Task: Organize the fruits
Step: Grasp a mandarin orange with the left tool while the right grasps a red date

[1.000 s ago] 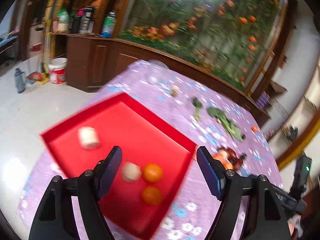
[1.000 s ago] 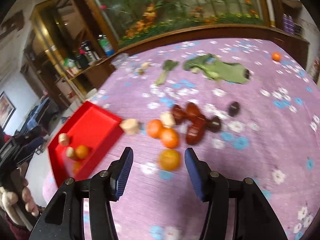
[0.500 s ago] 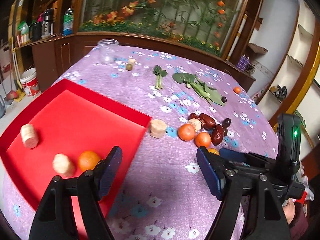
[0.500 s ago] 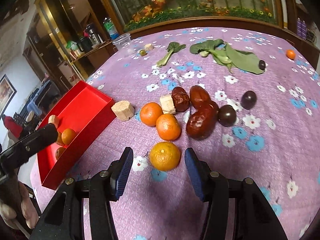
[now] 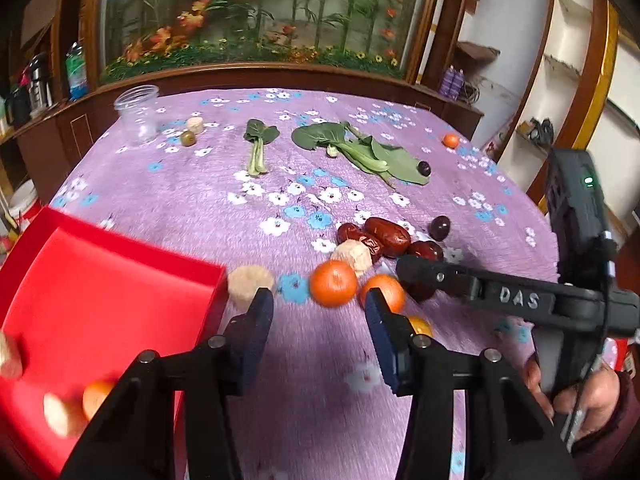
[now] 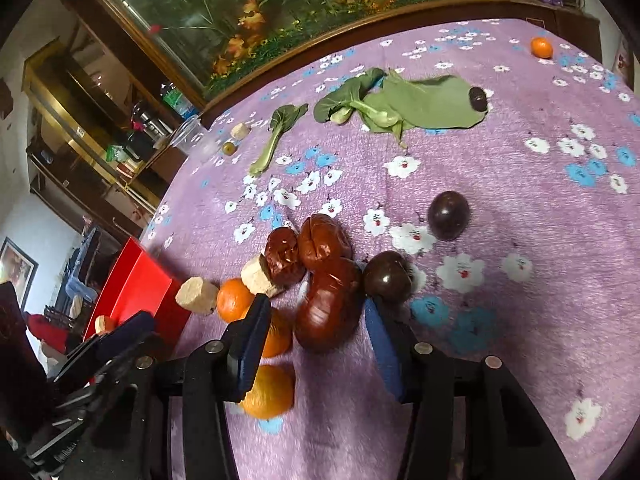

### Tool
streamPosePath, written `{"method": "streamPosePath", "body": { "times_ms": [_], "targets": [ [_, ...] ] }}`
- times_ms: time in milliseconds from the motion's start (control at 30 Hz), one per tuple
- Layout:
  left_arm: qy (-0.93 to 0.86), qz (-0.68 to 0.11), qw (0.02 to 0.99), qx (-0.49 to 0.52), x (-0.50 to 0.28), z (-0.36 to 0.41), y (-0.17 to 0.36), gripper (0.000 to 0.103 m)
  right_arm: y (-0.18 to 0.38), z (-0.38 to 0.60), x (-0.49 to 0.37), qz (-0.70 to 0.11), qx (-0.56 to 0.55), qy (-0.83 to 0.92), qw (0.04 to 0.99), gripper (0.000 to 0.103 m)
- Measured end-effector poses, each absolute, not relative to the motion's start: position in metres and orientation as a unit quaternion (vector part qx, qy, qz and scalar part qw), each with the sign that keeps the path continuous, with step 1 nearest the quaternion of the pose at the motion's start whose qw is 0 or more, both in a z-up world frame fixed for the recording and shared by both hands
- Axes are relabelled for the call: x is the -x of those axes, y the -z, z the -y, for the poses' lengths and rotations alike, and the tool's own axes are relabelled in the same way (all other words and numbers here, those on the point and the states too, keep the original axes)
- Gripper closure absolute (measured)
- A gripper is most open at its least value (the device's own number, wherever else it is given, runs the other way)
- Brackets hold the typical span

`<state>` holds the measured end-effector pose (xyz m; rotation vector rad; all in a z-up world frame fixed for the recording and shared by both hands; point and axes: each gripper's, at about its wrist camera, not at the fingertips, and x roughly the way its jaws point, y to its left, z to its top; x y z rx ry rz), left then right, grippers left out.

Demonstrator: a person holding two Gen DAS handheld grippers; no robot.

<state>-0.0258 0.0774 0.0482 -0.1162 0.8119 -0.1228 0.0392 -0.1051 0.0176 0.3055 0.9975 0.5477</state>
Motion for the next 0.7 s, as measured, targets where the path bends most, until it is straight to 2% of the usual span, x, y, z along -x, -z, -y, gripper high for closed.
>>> {"method": "streamPosePath", "body": {
  "times_ms": [167, 233, 300, 367, 633, 700],
  "targets": [
    [0.077, -0.422, 0.902, 0.044, -0.003, -0.068, -0.034, 0.058, -0.017, 0.095, -0.042, -0.465, -0.133, -0.26, 0.836, 0.05],
    [0.083, -0.433, 0.897, 0.036, -0.009, -0.065, -0.028, 0.058, -0.017, 0.096, -0.043, -0.46, -0.13, -0.258, 0.839, 0.062],
    [0.093, -0.442, 0.892, 0.028, -0.013, -0.061, -0.022, 0.063, -0.017, 0.1, -0.044, -0.46, -0.134, -0.255, 0.84, 0.07],
    [0.1, -0.449, 0.888, 0.019, -0.015, -0.058, -0.018, 0.067, -0.014, 0.106, -0.046, -0.461, -0.147, -0.257, 0.837, 0.071],
    [0.089, -0.451, 0.888, 0.012, -0.026, -0.055, -0.01, 0.067, -0.012, 0.104, -0.047, -0.46, -0.149, -0.268, 0.834, 0.071],
    [0.084, -0.449, 0.89, 0.009, -0.025, -0.052, -0.01, 0.071, -0.012, 0.103, -0.046, -0.459, -0.148, -0.269, 0.833, 0.071]
  ]
}}
